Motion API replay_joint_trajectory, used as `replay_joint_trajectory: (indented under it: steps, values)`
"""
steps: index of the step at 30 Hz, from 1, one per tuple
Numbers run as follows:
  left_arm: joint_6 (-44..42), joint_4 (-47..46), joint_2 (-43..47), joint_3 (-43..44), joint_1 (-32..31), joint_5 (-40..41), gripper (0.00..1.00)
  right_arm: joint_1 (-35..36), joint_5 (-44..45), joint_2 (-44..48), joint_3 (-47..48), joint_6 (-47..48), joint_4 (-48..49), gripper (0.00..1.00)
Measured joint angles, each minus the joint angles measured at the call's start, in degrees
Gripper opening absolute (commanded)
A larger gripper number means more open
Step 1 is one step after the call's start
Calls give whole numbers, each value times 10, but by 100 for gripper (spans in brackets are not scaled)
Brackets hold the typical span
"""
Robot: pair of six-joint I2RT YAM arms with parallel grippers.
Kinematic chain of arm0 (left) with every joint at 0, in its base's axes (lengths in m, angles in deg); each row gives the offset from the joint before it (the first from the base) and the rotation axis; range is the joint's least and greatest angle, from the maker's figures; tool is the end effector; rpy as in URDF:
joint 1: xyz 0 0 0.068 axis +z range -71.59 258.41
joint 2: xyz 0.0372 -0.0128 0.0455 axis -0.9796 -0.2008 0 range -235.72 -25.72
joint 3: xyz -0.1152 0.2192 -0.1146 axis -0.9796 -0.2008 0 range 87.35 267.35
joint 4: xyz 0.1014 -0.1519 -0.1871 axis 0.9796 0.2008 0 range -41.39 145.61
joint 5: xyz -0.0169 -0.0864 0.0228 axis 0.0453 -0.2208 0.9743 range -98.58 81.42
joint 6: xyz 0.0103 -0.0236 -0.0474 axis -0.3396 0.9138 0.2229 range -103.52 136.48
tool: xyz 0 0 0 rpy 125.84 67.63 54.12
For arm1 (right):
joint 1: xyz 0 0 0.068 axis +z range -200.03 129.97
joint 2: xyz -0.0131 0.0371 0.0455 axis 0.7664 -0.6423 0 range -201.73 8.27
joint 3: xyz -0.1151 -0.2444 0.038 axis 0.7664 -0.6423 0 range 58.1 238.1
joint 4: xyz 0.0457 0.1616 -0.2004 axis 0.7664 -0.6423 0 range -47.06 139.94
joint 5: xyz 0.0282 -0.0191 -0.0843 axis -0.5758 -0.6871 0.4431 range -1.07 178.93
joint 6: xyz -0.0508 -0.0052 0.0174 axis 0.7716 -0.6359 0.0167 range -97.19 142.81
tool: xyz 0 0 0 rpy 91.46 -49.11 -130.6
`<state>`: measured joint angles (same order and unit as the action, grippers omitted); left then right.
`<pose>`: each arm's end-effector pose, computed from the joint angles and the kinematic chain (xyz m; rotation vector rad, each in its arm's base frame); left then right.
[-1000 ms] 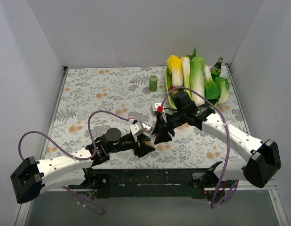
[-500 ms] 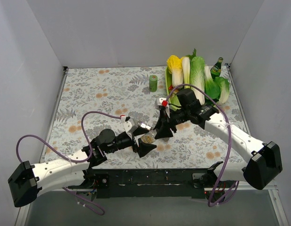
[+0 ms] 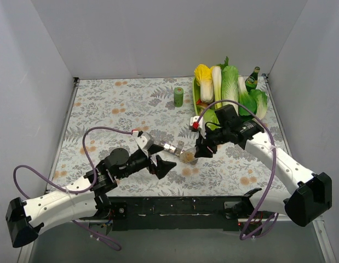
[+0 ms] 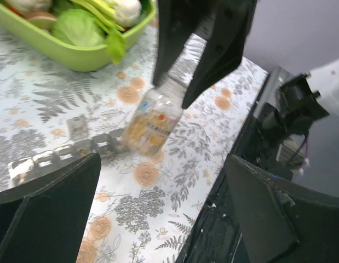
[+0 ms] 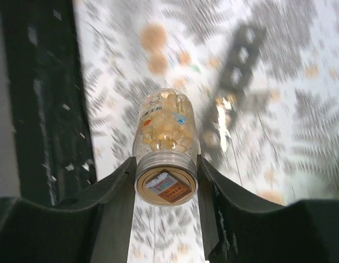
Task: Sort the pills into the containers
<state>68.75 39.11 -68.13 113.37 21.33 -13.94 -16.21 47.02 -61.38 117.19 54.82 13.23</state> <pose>0.0981 -0.1577 0.2668 0.1612 1.9270 -1.4497 0.1930 0.1580 0.3013 -1.5185 1.7200 0.8831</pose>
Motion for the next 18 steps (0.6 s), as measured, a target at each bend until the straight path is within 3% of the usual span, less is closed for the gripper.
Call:
replay_joint_trajectory:
  steps: [6,11,18]
  values:
    - [46,147,-6,86,17,110,98,-96,176,19,0,101,-127,1]
    - [101,224,-49,97,38,144,98,-211,281,43,-1,170,-178,1]
    - [156,254,-62,88,49,148,98,-319,332,-28,-4,230,-211,3]
